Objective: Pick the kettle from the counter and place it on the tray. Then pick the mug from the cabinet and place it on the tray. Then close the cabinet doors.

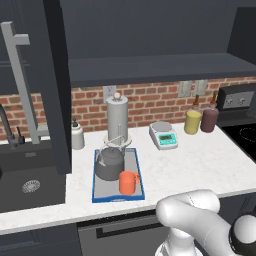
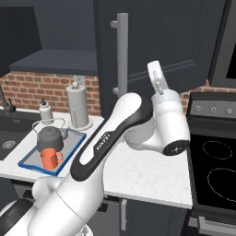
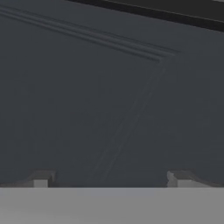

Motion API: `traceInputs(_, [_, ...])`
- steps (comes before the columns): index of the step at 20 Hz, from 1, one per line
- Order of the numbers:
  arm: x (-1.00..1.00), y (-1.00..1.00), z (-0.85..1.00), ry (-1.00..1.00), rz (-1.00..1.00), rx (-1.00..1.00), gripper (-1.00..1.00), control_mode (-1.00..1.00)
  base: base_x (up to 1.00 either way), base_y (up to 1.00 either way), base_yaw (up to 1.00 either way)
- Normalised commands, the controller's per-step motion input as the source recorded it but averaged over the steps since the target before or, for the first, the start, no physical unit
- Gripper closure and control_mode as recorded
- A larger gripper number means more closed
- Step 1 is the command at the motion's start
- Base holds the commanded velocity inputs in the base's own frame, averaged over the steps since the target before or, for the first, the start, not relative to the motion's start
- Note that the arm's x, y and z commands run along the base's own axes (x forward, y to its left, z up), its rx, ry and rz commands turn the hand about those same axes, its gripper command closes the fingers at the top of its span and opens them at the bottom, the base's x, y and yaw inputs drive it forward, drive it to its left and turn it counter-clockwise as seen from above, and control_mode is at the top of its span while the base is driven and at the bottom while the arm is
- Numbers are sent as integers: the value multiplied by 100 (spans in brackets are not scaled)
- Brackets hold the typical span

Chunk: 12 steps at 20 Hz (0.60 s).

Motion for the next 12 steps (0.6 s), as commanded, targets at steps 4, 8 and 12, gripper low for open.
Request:
traceInputs(4, [29, 7, 0, 0, 2, 0, -100, -100, 0, 0, 0])
traceInputs(8, [26, 13, 0, 4, 1, 0, -100, -100, 0, 0, 0])
traceInputs(12, [28, 18, 0, 10, 0, 0, -100, -100, 0, 0, 0])
